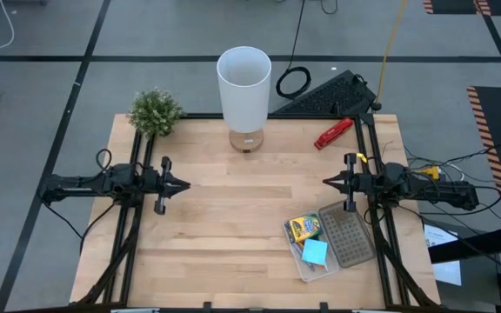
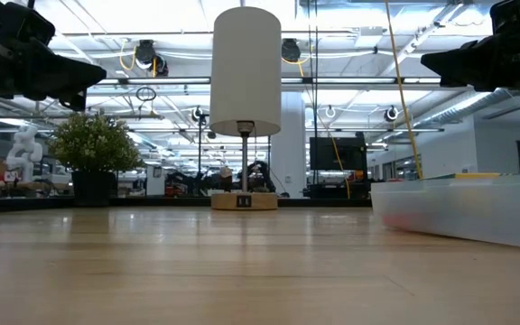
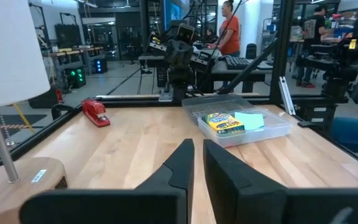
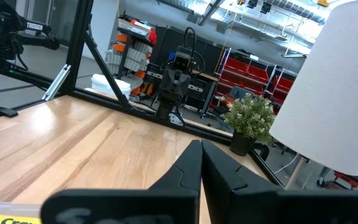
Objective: Pack school essentials
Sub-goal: Return to Home Position
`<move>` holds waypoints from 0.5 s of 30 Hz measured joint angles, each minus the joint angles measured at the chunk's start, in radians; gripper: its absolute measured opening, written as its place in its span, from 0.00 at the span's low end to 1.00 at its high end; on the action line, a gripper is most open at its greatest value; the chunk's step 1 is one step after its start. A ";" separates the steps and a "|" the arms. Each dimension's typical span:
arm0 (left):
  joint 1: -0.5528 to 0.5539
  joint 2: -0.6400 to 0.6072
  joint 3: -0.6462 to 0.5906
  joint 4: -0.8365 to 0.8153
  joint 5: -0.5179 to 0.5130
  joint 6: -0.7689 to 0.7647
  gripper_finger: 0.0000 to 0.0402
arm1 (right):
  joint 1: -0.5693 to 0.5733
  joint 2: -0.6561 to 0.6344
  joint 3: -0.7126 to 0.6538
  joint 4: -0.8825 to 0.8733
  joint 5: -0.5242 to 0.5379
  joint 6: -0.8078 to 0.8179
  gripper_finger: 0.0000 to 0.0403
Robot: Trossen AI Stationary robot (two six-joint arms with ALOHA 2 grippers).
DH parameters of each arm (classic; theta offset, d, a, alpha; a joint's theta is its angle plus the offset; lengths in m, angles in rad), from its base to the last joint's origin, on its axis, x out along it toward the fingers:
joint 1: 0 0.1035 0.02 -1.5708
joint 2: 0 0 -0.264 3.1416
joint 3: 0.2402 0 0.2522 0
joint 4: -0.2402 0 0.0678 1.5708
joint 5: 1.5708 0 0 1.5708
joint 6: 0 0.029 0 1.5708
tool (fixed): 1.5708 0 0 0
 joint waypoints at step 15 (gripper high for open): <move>0.000 0.000 0.000 0.000 -0.002 -0.002 0.10 | 0.000 0.000 0.000 0.000 0.000 0.000 0.00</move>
